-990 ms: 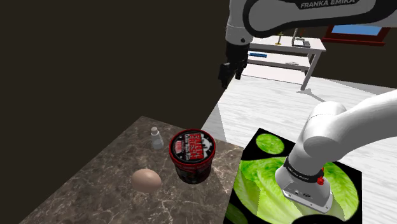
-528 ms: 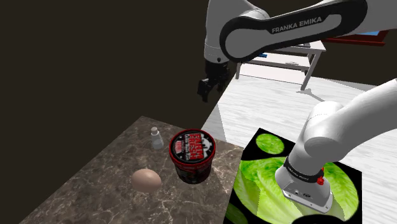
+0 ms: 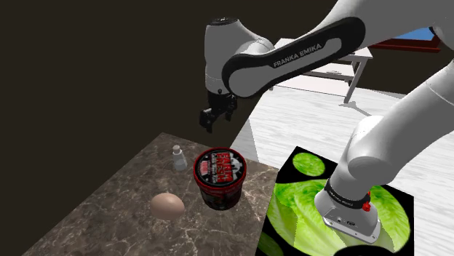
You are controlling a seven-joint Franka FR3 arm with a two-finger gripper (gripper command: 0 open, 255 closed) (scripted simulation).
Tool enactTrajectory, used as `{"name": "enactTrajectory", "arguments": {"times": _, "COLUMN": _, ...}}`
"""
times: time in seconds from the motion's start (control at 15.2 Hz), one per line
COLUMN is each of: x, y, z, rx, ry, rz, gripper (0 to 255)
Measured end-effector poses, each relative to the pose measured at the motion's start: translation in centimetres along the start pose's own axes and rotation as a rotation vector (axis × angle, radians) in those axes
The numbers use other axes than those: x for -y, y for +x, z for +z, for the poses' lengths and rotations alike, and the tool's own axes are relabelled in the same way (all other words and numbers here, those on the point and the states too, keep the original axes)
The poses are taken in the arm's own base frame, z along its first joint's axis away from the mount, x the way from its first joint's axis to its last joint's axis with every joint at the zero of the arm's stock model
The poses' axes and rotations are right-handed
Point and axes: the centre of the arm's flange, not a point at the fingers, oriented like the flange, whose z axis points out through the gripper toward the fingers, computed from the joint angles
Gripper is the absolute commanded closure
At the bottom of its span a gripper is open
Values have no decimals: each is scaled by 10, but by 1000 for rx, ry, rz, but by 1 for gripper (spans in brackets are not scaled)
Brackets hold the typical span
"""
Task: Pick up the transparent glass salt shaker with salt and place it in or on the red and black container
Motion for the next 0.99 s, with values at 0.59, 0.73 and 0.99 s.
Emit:
{"name": "enactTrajectory", "arguments": {"times": 0.59, "x": 93, "y": 35, "z": 62, "rx": -42, "ry": 1, "rz": 25, "gripper": 0}}
{"name": "enactTrajectory", "arguments": {"times": 0.73, "x": 115, "y": 44, "z": 74, "rx": -51, "ry": 2, "rz": 30, "gripper": 0}}
{"name": "enactTrajectory", "arguments": {"times": 0.99, "x": 140, "y": 58, "z": 97, "rx": -63, "ry": 2, "rz": 38, "gripper": 0}}
